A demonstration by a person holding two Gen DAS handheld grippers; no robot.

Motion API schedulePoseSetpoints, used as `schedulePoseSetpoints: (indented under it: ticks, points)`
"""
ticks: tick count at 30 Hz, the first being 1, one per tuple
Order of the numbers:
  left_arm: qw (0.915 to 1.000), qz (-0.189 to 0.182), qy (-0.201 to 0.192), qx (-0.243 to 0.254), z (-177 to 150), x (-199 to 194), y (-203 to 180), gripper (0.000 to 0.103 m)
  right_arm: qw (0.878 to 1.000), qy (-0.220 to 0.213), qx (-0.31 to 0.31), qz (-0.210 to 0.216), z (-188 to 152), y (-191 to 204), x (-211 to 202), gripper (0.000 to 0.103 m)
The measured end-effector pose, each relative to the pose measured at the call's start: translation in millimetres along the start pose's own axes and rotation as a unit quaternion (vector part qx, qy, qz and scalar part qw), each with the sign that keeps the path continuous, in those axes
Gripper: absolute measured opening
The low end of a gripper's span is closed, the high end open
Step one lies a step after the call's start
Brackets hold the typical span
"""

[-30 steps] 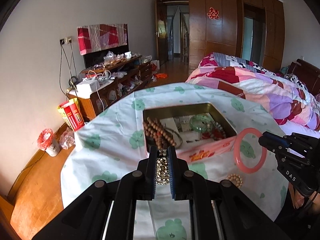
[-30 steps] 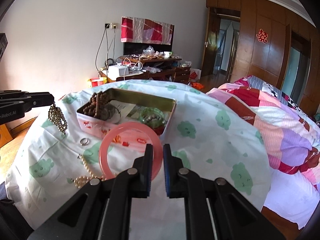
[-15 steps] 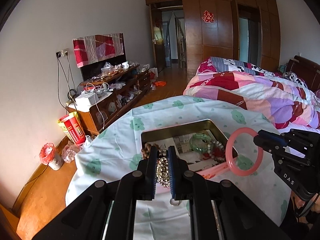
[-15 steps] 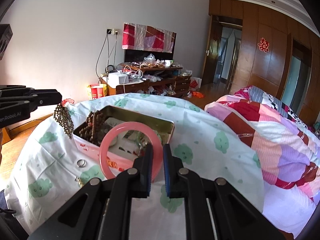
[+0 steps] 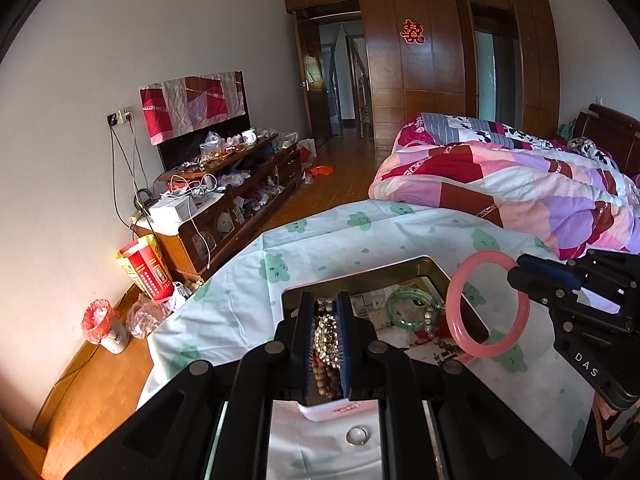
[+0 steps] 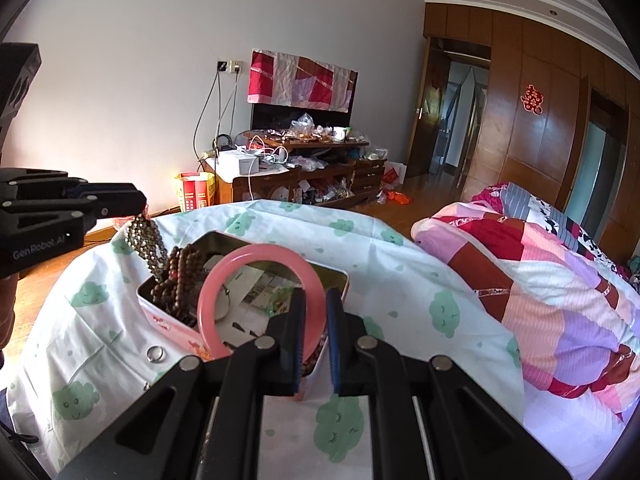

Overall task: Organize jewelry
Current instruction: 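Carry the gold chain and pink bangle over the tin and open both grippers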

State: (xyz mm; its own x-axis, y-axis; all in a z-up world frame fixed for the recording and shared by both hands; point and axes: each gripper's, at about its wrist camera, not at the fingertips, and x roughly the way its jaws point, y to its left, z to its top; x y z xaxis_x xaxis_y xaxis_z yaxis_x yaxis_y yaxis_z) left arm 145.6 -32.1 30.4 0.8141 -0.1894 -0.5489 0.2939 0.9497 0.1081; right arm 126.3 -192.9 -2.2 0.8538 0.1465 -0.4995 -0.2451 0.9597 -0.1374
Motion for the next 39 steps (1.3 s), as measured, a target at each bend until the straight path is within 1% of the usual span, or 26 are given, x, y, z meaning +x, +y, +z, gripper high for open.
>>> schedulePoseSetpoints:
  ticks: [6,11,25,39]
  points:
    - [1.0000,0.005,-0.001,0.007,10,11,1,0.009,1.000,0.001,0.000,-0.001,7,-3,6,0.012]
    - [0.9999,0.012,0.004,0.011,11,22,3,0.009,1.000,0.006,0.000,-0.003,11,-4,16,0.012]
    - [0.9993,0.011,0.036,0.006,-1,53,4,0.010,1.000,0.022,-0.002,-0.008,13,-2,41,0.012]
    - [0.9980,0.009,0.062,0.002,-11,71,9,0.010,0.999,0.043,-0.007,-0.009,12,5,62,0.012]
